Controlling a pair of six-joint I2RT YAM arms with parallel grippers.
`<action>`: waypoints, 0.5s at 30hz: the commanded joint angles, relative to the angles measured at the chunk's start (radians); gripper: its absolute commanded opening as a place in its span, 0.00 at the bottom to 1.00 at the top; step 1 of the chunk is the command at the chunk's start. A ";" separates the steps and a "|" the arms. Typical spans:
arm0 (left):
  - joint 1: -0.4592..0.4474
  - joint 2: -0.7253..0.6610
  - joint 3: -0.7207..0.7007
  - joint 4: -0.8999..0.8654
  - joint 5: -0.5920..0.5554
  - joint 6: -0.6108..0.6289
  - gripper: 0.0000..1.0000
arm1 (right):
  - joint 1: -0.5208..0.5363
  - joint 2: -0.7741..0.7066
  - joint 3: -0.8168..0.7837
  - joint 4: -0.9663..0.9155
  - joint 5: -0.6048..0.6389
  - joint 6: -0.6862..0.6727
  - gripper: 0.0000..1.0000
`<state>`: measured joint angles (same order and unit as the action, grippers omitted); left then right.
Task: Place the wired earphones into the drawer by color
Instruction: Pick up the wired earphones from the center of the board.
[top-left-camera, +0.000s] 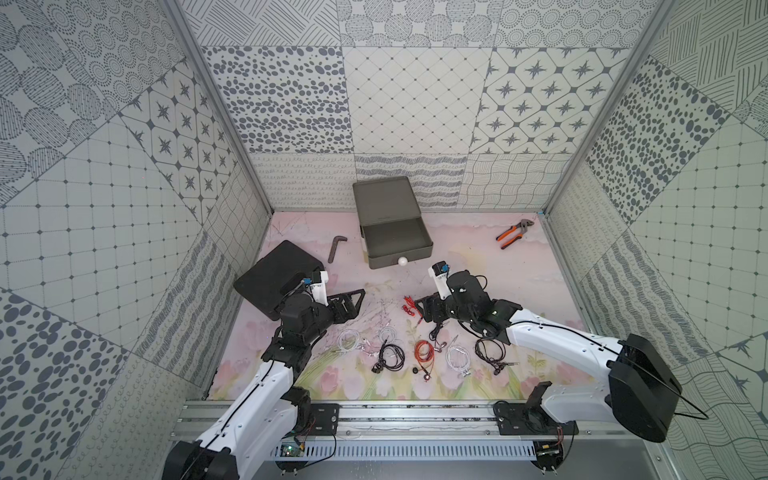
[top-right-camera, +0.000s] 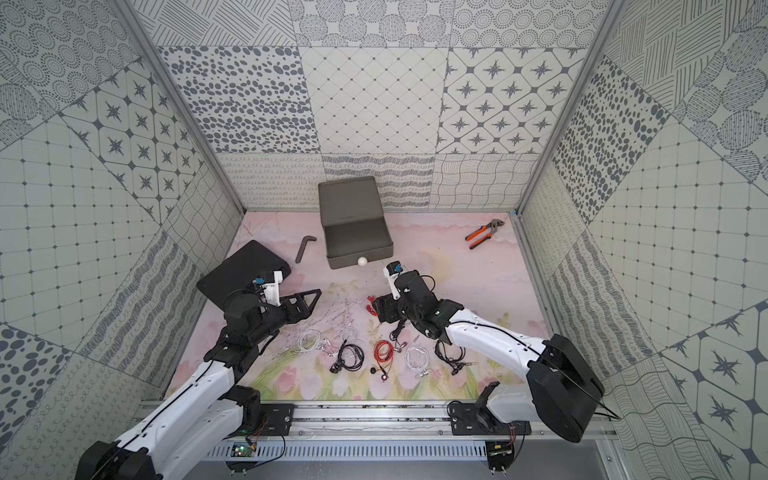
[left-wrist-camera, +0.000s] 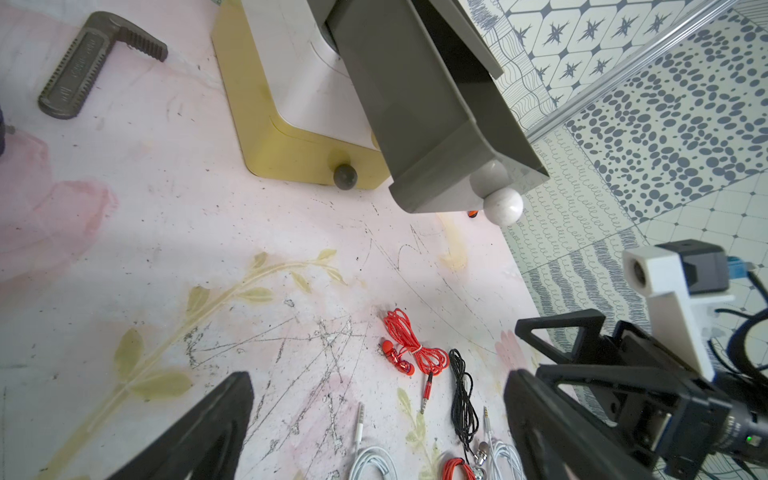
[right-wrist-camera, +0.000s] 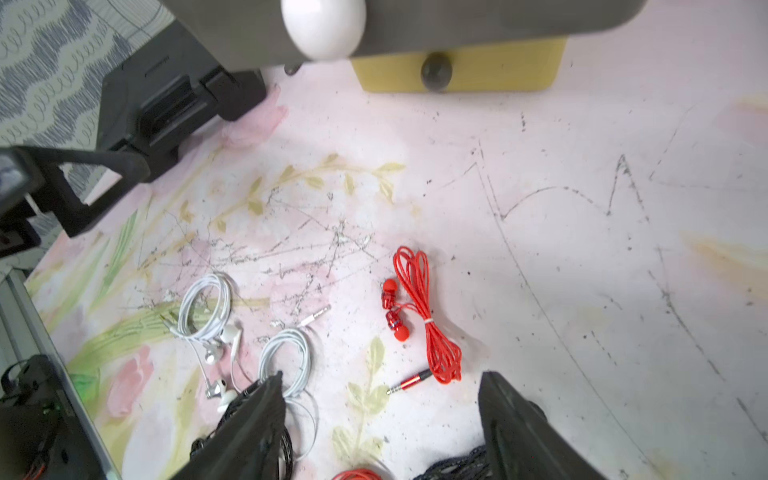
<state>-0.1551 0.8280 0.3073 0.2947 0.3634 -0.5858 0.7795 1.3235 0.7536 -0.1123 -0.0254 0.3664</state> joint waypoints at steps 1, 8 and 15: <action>-0.012 0.008 0.007 0.075 0.041 0.051 0.99 | -0.018 0.017 -0.041 0.125 -0.046 -0.010 0.75; -0.020 0.029 0.010 0.085 0.042 0.062 0.99 | -0.076 0.125 -0.088 0.239 -0.105 0.030 0.73; -0.021 0.033 0.015 0.069 0.026 0.070 0.99 | -0.085 0.237 -0.078 0.296 -0.113 0.043 0.68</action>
<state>-0.1745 0.8581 0.3073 0.3103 0.3824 -0.5514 0.6979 1.5341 0.6777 0.0994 -0.1242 0.3935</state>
